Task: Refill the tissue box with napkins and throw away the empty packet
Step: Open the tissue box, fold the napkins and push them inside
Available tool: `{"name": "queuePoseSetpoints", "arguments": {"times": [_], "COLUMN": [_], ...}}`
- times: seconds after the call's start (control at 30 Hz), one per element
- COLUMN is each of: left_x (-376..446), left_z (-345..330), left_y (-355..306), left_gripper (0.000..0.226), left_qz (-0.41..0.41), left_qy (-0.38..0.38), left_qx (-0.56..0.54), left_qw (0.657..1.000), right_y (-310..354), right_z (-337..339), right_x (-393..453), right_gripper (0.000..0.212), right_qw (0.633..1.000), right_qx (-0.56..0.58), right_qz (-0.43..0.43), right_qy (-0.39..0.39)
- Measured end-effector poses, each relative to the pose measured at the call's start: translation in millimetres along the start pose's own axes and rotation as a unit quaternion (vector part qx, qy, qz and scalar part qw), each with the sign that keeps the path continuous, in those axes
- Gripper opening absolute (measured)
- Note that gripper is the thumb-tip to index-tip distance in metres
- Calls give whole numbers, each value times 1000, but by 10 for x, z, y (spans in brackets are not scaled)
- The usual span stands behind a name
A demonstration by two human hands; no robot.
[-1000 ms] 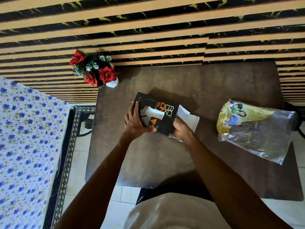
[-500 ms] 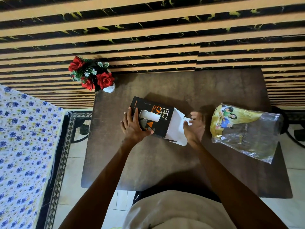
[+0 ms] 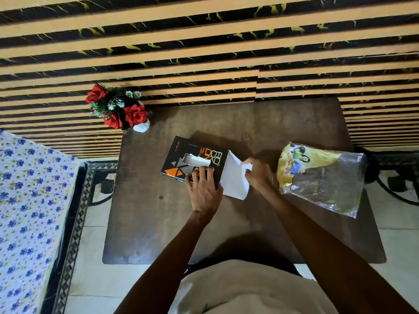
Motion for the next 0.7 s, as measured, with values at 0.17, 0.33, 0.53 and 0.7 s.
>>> {"name": "queuePoseSetpoints", "arguments": {"times": [0.17, 0.33, 0.53, 0.7], "left_x": [31, 33, -9, -18], "left_z": [-42, -77, -66, -43], "left_y": [-28, 5, 18, 98], "left_gripper": [46, 46, 48, 60], "left_qz": [15, 7, -13, -51], "left_qy": [0, -5, -8, 42], "left_qx": [3, -6, 12, -36], "left_qw": [1000, 1000, 1000, 997], "right_y": [-301, -160, 156, 440], "right_z": [-331, -414, -397, -455], "right_x": [-191, -290, -332, -207], "right_gripper": [47, 55, 61, 64], "right_qw": [940, 895, 921, 970], "right_qx": [323, 429, 387, 240], "right_qz": [-88, -58, 42, 11], "right_qy": [66, 109, 36, 42]}}
Point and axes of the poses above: each hand's wrist, its own x-axis towards the middle knuckle, its own z-axis out of the back of the hand, y = z × x, the point moved 7 cm from there along x, towards the middle knuckle, and after that the axes turned 15 degrees about y, right-handed, at the moved point
